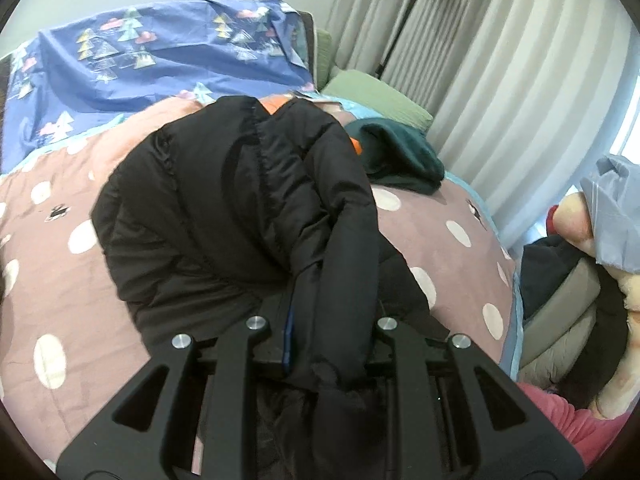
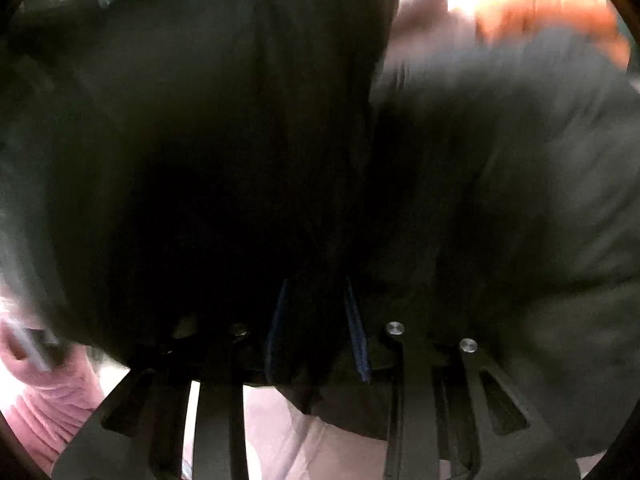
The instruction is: Fold large clothes
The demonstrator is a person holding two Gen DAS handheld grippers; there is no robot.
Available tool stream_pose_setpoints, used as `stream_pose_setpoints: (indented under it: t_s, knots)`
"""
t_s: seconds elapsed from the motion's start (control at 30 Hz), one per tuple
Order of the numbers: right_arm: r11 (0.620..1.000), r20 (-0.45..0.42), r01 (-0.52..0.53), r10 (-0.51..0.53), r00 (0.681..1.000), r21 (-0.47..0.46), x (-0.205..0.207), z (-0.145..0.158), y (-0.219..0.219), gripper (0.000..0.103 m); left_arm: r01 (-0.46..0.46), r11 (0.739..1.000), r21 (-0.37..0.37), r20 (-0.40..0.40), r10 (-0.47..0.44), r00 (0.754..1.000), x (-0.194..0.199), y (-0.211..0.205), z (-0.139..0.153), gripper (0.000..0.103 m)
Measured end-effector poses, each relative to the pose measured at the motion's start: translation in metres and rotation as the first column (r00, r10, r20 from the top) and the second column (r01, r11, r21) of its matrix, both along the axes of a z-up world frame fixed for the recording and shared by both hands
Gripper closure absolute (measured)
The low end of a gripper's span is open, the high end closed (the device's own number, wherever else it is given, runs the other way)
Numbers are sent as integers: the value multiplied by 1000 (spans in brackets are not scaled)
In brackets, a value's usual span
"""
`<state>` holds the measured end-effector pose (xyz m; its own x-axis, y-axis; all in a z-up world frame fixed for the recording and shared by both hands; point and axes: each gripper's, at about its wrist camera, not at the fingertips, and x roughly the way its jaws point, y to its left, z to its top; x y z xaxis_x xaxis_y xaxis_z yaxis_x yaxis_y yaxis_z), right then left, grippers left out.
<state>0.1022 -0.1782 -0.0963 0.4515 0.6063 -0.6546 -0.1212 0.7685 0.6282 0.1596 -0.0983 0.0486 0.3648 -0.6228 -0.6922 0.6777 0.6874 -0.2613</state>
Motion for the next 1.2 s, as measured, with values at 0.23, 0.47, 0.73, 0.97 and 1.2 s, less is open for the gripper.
stream_pose_setpoints:
  t_s: [0.23,0.47,0.73,0.97,1.2]
  knots:
    - [971,147,156,-130,981,-180,-44,40,-40,74,96,993,66,-16,-95,995,-7,-43,-20,83]
    - [887,216,444,-411,886,-131,-101,55,-145,70,205,976,79,-69,-200,977,-9,-96,-50,78]
    - [886,193,463,-454,870,-6,-147,41,-152,68,252,967,27,-135,-247,960,-2,-136,-82,41]
    - [914,306,406,-384,871,-9,-160,76,-105,39,292,950,-109,-321,-312,894,22,-140,-86,23]
    - [919,279,391,-388,878,48,-144,77,-93,24,296,952,-76,-318,-304,898,23,-152,-89,23]
